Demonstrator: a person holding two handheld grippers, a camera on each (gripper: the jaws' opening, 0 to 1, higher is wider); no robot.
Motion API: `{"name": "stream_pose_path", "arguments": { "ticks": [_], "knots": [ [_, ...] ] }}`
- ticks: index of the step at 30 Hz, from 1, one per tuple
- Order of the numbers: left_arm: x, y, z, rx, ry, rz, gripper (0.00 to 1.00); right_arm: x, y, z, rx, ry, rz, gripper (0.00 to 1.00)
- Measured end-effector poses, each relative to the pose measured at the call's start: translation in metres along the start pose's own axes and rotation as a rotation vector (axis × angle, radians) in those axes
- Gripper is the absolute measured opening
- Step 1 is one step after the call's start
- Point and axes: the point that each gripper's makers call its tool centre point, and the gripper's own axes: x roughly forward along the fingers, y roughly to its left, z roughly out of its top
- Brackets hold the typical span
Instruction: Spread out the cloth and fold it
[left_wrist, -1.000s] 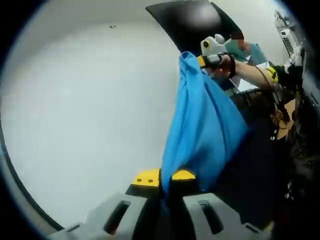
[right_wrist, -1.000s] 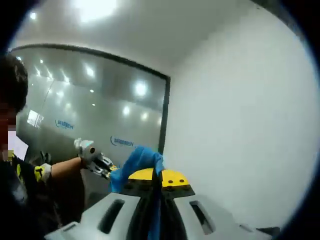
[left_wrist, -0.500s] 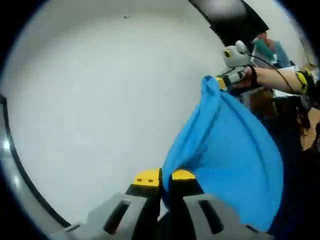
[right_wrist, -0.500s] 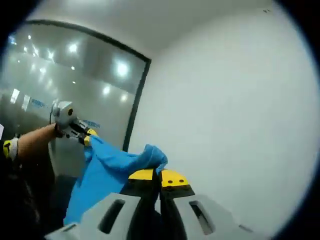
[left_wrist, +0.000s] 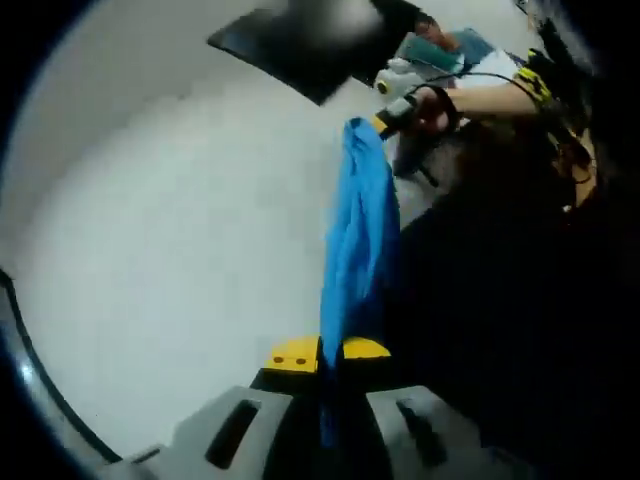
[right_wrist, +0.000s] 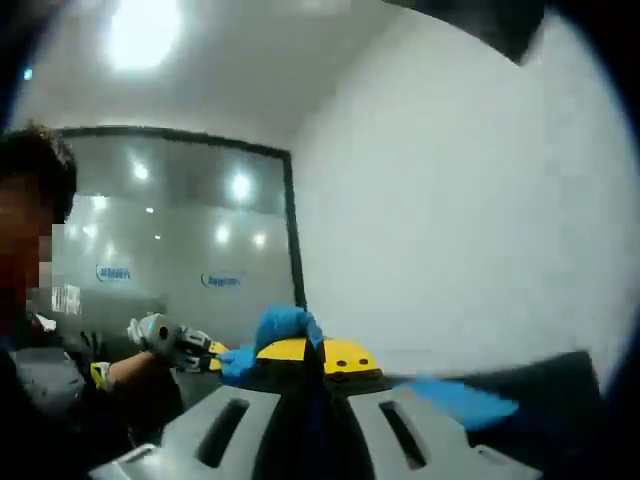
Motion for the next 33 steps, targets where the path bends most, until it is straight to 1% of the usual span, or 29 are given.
{"name": "stream_pose_path", "arguments": {
  "ticks": [1, 2, 3, 4, 5, 6, 7, 9, 10, 12, 14, 15, 16, 18, 19, 20, 21, 22, 23, 24, 25, 26, 27, 28, 29, 30, 31, 32, 33],
  "knots": [
    [0.005, -0.031, -0.017, -0.02, 0.04, -0.042, 0.01, -0.018, -0.002, -0.041, 0.072, 0.071, -0.027, 0.0],
    [0.007, -0.058, -0.029, -0.044, 0.067, -0.092, 0.01, -0.028, -0.006, -0.065, 0.094, 0.121, -0.05, 0.0],
    [0.009, -0.076, -0.035, -0.089, 0.08, -0.118, 0.01, -0.038, -0.008, -0.088, 0.083, 0.195, -0.081, 0.0],
    [0.009, -0.087, -0.035, -0.159, 0.048, -0.115, 0.01, -0.044, -0.011, -0.095, 0.059, 0.222, -0.102, 0.0],
    [0.007, -0.096, -0.035, -0.19, 0.024, -0.132, 0.01, -0.055, -0.011, -0.105, 0.04, 0.248, -0.147, 0.0],
    [0.006, -0.099, -0.038, -0.212, 0.023, -0.117, 0.01, -0.059, -0.003, -0.107, 0.012, 0.259, -0.133, 0.0],
    [0.003, -0.1, -0.041, -0.215, 0.019, -0.114, 0.01, -0.065, 0.003, -0.112, -0.016, 0.281, -0.122, 0.0],
    [-0.002, -0.103, -0.044, -0.219, -0.001, -0.121, 0.01, -0.072, 0.009, -0.119, -0.065, 0.306, -0.124, 0.0],
    [-0.003, -0.103, -0.045, -0.214, -0.009, -0.112, 0.01, -0.073, 0.01, -0.123, -0.074, 0.324, -0.139, 0.0],
    [-0.006, -0.103, -0.05, -0.201, -0.013, -0.096, 0.02, -0.071, 0.013, -0.125, -0.076, 0.305, -0.153, 0.0],
    [-0.007, -0.11, -0.059, -0.192, -0.013, -0.116, 0.04, -0.07, 0.009, -0.124, -0.13, 0.279, -0.188, 0.01],
    [-0.008, -0.104, -0.051, -0.208, -0.091, -0.073, 0.04, -0.07, 0.008, -0.125, -0.118, 0.271, -0.195, 0.03],
    [-0.009, -0.102, -0.052, -0.211, -0.096, -0.055, 0.05, -0.07, 0.007, -0.128, -0.097, 0.263, -0.212, 0.05],
    [-0.01, -0.101, -0.055, -0.27, -0.124, -0.047, 0.06, -0.072, 0.012, -0.132, -0.086, 0.255, -0.205, 0.12],
    [-0.011, -0.1, -0.056, -0.262, -0.13, -0.039, 0.08, -0.073, 0.016, -0.133, -0.106, 0.261, -0.196, 0.15],
    [-0.011, -0.098, -0.055, -0.257, -0.146, -0.034, 0.11, -0.074, 0.02, -0.134, -0.118, 0.266, -0.202, 0.19],
    [-0.011, -0.096, -0.054, -0.253, -0.159, -0.027, 0.13, -0.078, 0.021, -0.136, -0.171, 0.292, -0.203, 0.24],
    [-0.011, -0.094, -0.055, -0.255, -0.166, -0.024, 0.17, -0.083, 0.022, -0.138, -0.249, 0.328, -0.21, 0.26],
    [-0.011, -0.093, -0.054, -0.252, -0.183, -0.02, 0.18, -0.086, 0.022, -0.135, -0.297, 0.331, -0.24, 0.24],
    [-0.012, -0.093, -0.051, -0.236, -0.209, -0.028, 0.19, -0.089, 0.024, -0.131, -0.342, 0.321, -0.256, 0.23],
    [-0.013, -0.093, -0.05, -0.238, -0.223, -0.033, 0.2, -0.089, 0.027, -0.127, -0.365, 0.303, -0.253, 0.23],
    [-0.013, -0.093, -0.05, -0.25, -0.241, -0.04, 0.2, -0.09, 0.034, -0.124, -0.399, 0.29, -0.233, 0.24],
    [-0.013, -0.094, -0.048, -0.266, -0.26, -0.061, 0.2, -0.092, 0.043, -0.123, -0.43, 0.303, -0.202, 0.25],
    [-0.013, -0.095, -0.048, -0.285, -0.274, -0.078, 0.2, -0.093, 0.047, -0.125, -0.435, 0.314, -0.188, 0.28],
    [-0.012, -0.094, -0.049, -0.301, -0.281, -0.088, 0.2, -0.095, 0.052, -0.129, -0.439, 0.328, -0.165, 0.31],
    [-0.012, -0.094, -0.049, -0.306, -0.286, -0.1, 0.21, -0.098, 0.055, -0.134, -0.476, 0.363, -0.144, 0.39],
    [-0.011, -0.094, -0.048, -0.303, -0.293, -0.116, 0.21, -0.099, 0.055, -0.137, -0.527, 0.389, -0.136, 0.41],
    [-0.011, -0.094, -0.048, -0.298, -0.296, -0.128, 0.22, -0.099, 0.054, -0.141, -0.583, 0.407, -0.123, 0.4],
    [-0.011, -0.094, -0.047, -0.296, -0.298, -0.141, 0.23, -0.099, 0.052, -0.145, -0.641, 0.442, -0.113, 0.36]
  ]
}}
